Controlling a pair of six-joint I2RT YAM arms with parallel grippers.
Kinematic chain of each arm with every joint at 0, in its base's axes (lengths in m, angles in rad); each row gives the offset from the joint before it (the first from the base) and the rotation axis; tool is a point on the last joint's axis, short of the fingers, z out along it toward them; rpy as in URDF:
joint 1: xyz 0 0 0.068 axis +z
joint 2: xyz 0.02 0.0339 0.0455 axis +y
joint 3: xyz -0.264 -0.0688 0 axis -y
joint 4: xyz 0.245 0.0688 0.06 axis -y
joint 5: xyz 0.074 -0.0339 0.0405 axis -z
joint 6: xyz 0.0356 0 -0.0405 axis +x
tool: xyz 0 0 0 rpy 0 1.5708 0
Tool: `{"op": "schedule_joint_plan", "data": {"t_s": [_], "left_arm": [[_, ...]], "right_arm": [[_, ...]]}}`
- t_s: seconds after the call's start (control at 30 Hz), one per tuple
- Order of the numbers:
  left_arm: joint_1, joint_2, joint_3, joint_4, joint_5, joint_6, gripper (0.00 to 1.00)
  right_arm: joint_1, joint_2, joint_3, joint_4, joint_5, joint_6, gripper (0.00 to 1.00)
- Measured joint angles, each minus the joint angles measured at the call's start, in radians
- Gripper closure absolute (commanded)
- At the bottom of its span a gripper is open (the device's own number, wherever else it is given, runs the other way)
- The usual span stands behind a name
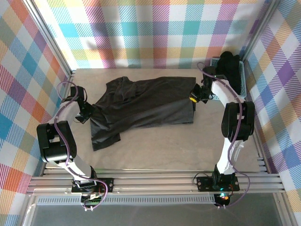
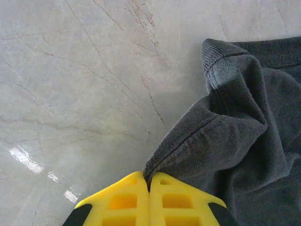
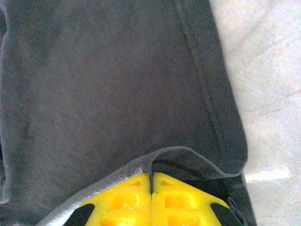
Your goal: Fold and stack the t-shirts
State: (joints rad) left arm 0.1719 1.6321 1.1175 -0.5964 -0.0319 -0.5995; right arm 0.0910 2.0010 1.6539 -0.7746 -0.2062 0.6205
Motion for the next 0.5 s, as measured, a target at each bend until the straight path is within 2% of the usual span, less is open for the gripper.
{"op": "schedule_joint_plan", "data": {"t_s": [0.4,0.5], "left_arm": [[0.000,0.001,0.014,0.000,-0.006,-0.014,1.00],[0.000,0.003,0.014,-0.001,-0.006,-0.014,1.00]], "right_arm": [[0.000,0.208,0.137,-0.029,0.024,0.011,1.00],[0.002,0.212,0.178,-0.041,0.027,0.016,0.72]]}}
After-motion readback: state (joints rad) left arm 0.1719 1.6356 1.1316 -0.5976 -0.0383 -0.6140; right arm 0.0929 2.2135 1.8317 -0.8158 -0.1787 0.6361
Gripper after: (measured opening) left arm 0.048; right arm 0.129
